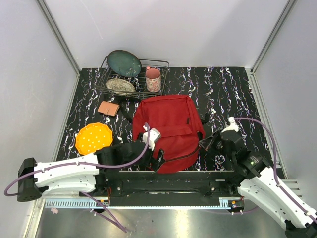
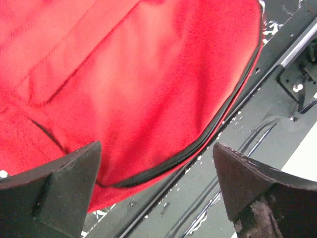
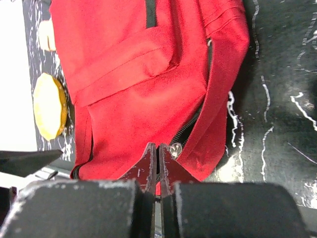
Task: Pack the student bag
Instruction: Zip the student bag at the center of the board.
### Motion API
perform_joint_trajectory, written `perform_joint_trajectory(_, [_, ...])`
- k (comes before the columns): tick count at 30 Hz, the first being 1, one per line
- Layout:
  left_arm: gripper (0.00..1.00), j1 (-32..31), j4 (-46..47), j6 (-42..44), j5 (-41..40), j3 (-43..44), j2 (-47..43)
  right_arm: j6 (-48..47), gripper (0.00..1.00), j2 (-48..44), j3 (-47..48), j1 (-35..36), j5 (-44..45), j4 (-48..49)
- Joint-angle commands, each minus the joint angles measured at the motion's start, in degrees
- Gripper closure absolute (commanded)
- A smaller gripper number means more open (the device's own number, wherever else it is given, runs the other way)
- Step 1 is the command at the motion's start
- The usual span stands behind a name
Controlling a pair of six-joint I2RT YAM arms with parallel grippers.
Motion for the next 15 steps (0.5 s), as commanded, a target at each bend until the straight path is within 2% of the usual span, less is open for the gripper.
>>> perform_joint_trajectory(1, [0.01,0.07,6.27,5.64,3.79,8.49,5.85,-4.80,1.00,2.10,-0.13,-0.19,-8.42,7.97])
perform_joint_trajectory(4, [0.01,-0.01,8.38,8.55,8.36,15.08,14.28,-6.30,1.00,2.45,0.22,-0.28,-14.20,8.41])
perform_joint_trajectory(7, [0.01,-0.19,9.53,10.48,13.81,21.15,22.72,-6.83,1.00,2.19,0.66,-0.19,-15.72,8.15])
perform_joint_trajectory(10, [0.01,-0.72,9.88,11.36,17.59,24.93,29.41,-6.57,1.00,0.79,0.93,-0.19,-14.24,6.66])
perform_joint_trajectory(15, [0.01,-1.60,11.11,11.10,20.59,26.44,34.88,-5.69,1.00,-1.59,0.75,-0.19,-11.77,3.76])
